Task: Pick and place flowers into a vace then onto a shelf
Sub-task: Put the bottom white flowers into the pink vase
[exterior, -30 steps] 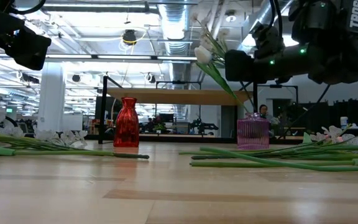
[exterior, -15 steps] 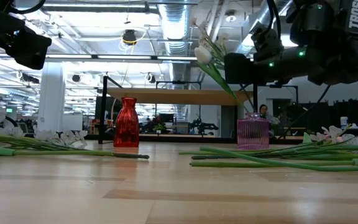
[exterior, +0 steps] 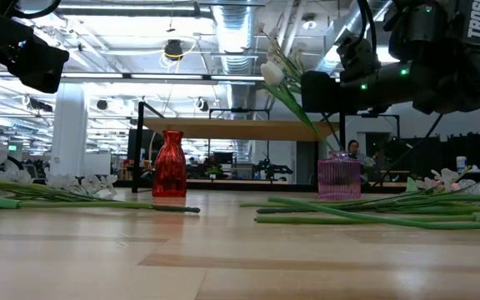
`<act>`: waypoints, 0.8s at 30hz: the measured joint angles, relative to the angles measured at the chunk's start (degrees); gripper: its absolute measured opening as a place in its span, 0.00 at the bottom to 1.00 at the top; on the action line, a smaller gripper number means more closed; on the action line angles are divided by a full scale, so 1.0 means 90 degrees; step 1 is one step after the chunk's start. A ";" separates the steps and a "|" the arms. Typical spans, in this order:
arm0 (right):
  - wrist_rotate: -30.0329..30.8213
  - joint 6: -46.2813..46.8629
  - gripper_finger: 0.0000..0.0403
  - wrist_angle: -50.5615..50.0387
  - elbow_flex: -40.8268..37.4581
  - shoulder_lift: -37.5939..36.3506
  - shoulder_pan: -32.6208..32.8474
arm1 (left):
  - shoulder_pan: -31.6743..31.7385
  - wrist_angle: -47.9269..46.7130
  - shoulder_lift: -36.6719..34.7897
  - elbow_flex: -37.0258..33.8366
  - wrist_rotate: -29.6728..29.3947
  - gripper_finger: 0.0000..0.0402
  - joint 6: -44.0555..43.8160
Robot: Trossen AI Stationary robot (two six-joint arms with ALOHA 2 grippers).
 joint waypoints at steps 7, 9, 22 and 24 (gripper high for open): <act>0.0002 0.0016 0.03 0.0000 0.0000 0.0000 0.0000 | -0.0001 -0.0002 0.0001 0.0000 0.0000 0.51 0.0000; 0.0002 0.0017 0.04 0.0000 0.0000 0.0000 0.0000 | -0.0002 -0.0002 0.0001 0.0000 0.0002 0.51 0.0000; -0.0021 0.0462 0.06 -0.0532 -0.0002 -0.0002 -0.0143 | -0.0002 0.0000 -0.0001 0.0000 0.0027 0.51 0.0001; -0.0096 0.0506 0.07 -0.0560 -0.0002 -0.0002 -0.0182 | 0.0000 0.0000 0.0001 0.0000 0.0027 0.51 0.0001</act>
